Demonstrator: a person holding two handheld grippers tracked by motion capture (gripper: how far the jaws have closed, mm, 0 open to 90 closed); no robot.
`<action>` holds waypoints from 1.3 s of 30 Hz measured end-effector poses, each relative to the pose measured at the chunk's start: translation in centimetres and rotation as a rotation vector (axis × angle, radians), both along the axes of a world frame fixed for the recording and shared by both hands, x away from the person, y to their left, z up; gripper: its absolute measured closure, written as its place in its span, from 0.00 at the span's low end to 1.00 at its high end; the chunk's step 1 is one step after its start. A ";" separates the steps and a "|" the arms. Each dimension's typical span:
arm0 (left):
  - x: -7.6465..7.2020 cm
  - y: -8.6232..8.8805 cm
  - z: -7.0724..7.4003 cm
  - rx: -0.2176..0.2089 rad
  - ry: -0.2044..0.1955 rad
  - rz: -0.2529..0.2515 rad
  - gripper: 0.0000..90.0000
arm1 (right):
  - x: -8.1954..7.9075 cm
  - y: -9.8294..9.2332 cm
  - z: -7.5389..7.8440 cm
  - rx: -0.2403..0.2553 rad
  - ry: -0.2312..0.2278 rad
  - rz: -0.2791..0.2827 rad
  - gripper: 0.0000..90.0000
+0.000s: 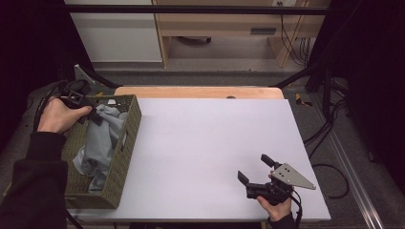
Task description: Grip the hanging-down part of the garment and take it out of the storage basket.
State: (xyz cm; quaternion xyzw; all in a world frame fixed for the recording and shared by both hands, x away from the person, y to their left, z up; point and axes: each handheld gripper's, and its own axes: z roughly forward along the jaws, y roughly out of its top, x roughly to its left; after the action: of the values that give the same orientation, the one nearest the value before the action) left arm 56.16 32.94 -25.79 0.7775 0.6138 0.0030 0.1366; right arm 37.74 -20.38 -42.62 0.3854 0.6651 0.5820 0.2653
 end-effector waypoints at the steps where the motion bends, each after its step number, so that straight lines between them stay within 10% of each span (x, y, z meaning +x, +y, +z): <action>1: 0.0 0.0 0.1 -0.003 0.000 0.007 0.93 | 0.0 0.0 0.0 0.003 0.002 0.000 0.01; 14: -1.0 0.4 1.9 0.006 -0.052 0.015 0.93 | 0.1 0.2 -0.1 -0.008 0.005 0.005 0.01; 39: -4.2 0.7 11.3 -0.009 -0.237 0.012 0.94 | 0.4 1.2 0.1 -0.016 0.012 0.041 0.01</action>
State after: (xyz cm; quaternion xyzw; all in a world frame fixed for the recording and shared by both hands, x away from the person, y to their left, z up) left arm 51.99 33.67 -14.46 0.7674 0.5980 0.0929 0.2118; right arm 38.14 -19.16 -42.53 0.3729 0.6791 0.5797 0.2525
